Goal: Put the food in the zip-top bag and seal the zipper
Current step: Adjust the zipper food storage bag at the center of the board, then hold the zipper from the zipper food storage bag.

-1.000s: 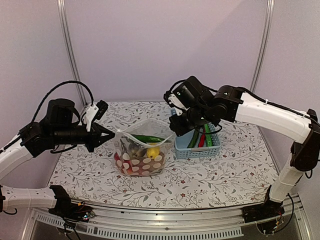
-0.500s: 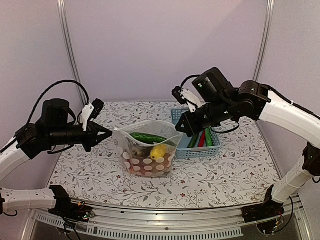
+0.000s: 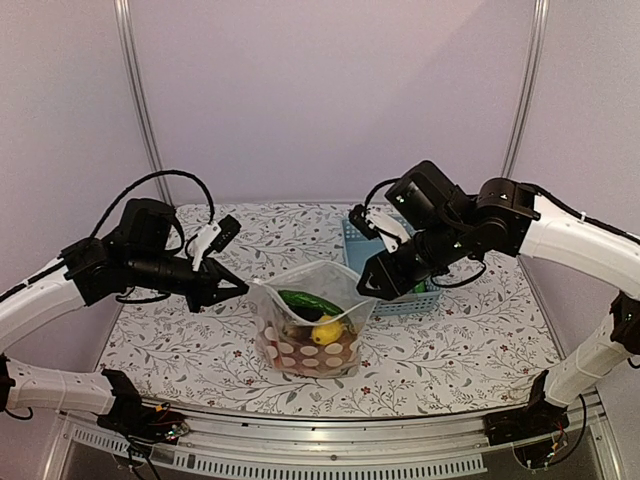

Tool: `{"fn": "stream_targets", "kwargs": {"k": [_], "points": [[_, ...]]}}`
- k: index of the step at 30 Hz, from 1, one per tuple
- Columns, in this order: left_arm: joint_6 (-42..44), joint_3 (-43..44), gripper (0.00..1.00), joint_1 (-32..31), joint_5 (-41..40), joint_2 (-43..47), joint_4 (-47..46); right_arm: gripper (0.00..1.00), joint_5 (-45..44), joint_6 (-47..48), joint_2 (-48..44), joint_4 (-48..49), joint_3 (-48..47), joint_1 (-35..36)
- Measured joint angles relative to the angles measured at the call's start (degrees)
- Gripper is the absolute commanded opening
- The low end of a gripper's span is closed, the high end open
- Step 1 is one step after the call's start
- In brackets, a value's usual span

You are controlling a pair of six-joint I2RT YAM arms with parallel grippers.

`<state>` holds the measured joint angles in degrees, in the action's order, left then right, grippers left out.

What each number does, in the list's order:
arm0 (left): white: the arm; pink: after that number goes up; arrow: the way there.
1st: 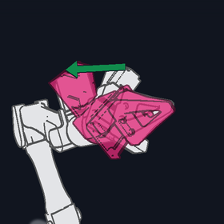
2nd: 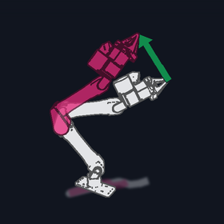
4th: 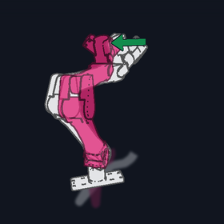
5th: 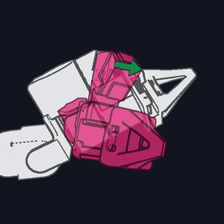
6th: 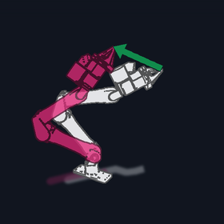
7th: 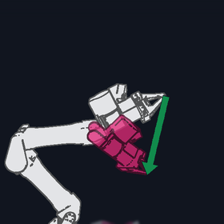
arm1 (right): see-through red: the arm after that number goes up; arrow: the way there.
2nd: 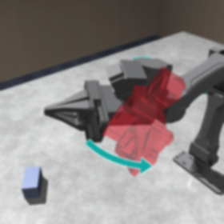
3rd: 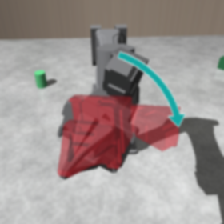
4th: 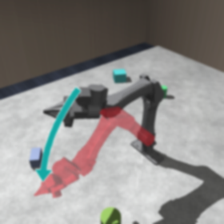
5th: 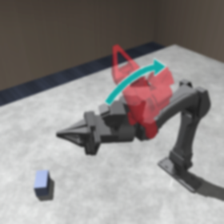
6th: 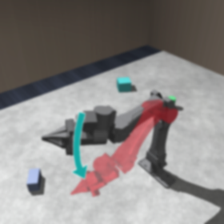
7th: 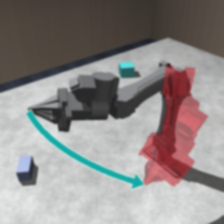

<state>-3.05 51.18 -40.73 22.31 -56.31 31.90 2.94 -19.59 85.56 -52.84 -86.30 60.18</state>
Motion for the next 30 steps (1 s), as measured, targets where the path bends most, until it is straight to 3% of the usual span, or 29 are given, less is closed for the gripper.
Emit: {"fn": "stream_targets", "kwargs": {"k": [4,8,15,22,30], "points": [[0.0,0.0,0.0,0.0,0.6,0.4,-0.1,0.52,-2.1,1.8,0.0,0.1,-2.3,1.4],[0.0,0.0,0.0,0.0,1.3,1.1,-0.2,0.57,-4.2,5.2,0.0,2.0,-7.2,3.3],[-0.2,0.0,0.0,0.0,2.6,1.4,-0.3,0.57,-1.7,13.0,1.2,10.4,-9.6,6.4],[-0.1,0.0,0.0,0.0,3.8,2.4,-0.3,0.54,4.0,19.8,9.1,19.2,-10.8,7.1],[-0.1,0.0,0.0,0.0,4.9,2.4,-0.3,0.53,6.4,25.1,16.2,22.6,-13.3,7.4]]}}
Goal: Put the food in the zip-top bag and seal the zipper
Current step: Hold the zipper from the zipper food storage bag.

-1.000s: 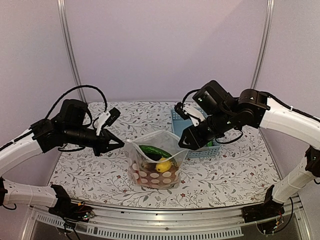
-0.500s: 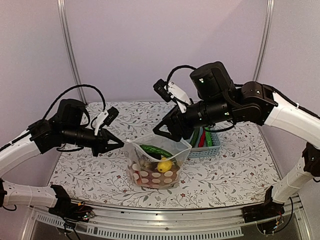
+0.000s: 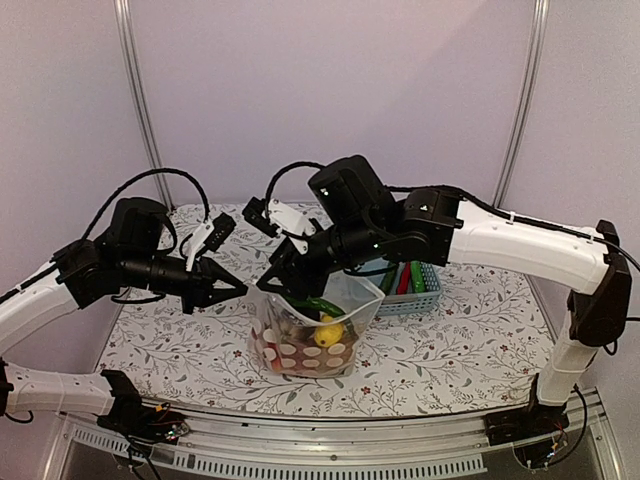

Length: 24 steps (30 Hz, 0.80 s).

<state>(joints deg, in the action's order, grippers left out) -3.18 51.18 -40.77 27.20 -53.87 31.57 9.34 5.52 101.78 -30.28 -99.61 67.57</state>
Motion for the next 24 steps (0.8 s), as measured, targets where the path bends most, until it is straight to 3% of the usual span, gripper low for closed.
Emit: {"fn": "stream_targets", "kwargs": {"k": [15,24], "points": [[0.0,0.0,0.0,0.0,0.4,0.0,0.0,0.37,0.0,4.1,5.7,-0.1,-4.0,1.2],[0.0,0.0,0.0,0.0,0.3,0.0,0.0,0.18,-1.3,4.9,6.0,-0.2,-4.0,1.2]]}}
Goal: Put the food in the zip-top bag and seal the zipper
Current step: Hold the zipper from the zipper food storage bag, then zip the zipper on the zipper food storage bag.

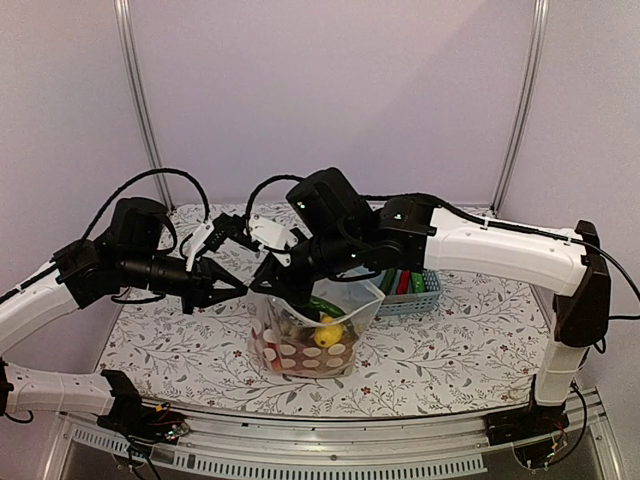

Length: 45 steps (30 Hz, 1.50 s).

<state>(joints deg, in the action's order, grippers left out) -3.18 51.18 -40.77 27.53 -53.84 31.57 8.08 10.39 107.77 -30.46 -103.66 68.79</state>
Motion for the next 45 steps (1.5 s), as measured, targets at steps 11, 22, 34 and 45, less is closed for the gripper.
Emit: {"fn": "stream_targets", "kwargs": {"k": [11,22,34,45], "points": [[0.0,0.0,0.0,0.0,-0.6,0.2,0.0,0.02,-0.6,0.0,0.0,0.0,0.0,0.2],[-0.1,0.0,0.0,0.0,-2.9,0.8,0.0,0.0,-2.6,0.8,0.0,0.3,0.0,0.3],[-1.3,-0.1,0.0,0.6,-4.3,1.4,-0.3,0.0,-4.9,1.3,-0.2,0.6,0.5,0.6],[-1.6,-0.1,0.0,1.2,-5.5,1.5,-0.9,0.0,-7.7,1.2,-1.4,1.0,2.3,0.6]]}}
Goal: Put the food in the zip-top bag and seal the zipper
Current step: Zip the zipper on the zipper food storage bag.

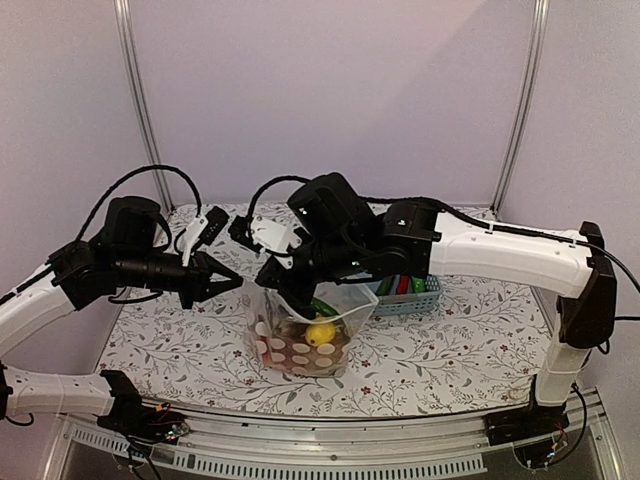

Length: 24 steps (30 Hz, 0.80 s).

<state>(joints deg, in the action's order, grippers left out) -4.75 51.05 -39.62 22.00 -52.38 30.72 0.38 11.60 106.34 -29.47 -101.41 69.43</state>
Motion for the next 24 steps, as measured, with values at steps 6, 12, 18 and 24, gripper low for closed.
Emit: {"fn": "stream_targets", "kwargs": {"k": [6,12,18,24], "points": [[-0.1,0.0,0.0,0.2,-0.1,0.2,0.0,0.0,-0.8,-0.2,-0.3,0.1,0.5,0.1],[-0.3,-0.1,0.0,0.3,-0.3,0.4,-0.1,0.0,-1.7,-0.5,-0.9,-0.1,1.2,0.3],[-0.7,-0.1,0.0,0.4,-0.6,1.0,-0.1,0.0,-2.3,-0.8,-1.6,0.0,1.8,0.3],[-0.9,-0.1,0.0,0.7,-0.8,1.1,-0.5,0.0,-3.0,-1.3,-2.0,0.0,2.4,0.3]]}}
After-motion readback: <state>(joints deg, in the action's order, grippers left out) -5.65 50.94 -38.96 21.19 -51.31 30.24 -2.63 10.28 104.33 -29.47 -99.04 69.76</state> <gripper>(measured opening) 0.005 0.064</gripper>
